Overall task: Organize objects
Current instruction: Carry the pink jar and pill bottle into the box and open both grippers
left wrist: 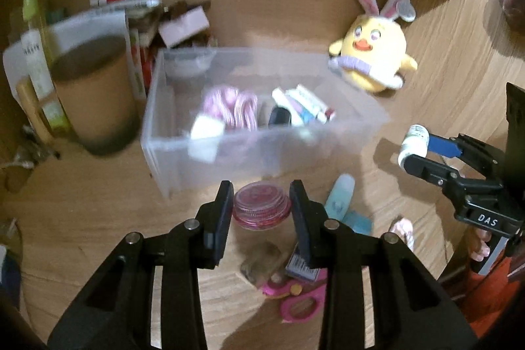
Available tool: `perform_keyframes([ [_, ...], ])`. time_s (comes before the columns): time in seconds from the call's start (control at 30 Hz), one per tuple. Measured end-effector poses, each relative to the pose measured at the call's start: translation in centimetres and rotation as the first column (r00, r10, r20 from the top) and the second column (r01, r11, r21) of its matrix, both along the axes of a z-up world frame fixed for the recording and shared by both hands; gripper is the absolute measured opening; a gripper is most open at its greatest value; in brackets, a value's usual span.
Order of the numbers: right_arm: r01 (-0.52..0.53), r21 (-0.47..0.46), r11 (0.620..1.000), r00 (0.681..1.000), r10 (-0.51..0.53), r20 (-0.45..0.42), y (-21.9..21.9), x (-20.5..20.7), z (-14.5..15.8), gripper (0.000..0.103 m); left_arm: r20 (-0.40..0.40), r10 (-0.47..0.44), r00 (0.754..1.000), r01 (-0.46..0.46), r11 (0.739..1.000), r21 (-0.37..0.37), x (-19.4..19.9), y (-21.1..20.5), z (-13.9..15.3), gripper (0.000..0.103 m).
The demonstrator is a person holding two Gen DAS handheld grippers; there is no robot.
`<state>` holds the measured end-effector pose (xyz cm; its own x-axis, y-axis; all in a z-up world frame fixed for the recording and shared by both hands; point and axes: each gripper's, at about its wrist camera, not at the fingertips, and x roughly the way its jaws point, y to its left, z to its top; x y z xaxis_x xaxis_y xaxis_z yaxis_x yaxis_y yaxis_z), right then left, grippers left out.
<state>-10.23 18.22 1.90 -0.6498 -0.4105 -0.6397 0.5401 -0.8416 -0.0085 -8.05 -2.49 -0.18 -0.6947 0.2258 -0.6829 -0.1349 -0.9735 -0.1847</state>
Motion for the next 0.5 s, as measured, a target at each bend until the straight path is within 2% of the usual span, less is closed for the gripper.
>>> perform_keyframes([
  [0.3,0.031,-0.084,0.996,0.998,-0.035,-0.05,-0.9,-2.9,3.1,0.048,-0.099,0.018,0.995,-0.02,1.0,-0.019,-1.7,0.6,3.5,0.035],
  [0.4,0.014,-0.12,0.993,1.0,-0.016,-0.015,-1.9,-4.5,3.5,0.048,-0.087,0.017,0.996,-0.019,1.0,-0.025,-3.0,1.2,3.5,0.035],
  [0.5,0.021,-0.086,0.996,1.0,-0.022,-0.018,-3.3,-5.9,3.2,0.048,-0.057,0.017,0.998,-0.019,0.999,-0.041,-4.8,1.9,2.8,0.035],
])
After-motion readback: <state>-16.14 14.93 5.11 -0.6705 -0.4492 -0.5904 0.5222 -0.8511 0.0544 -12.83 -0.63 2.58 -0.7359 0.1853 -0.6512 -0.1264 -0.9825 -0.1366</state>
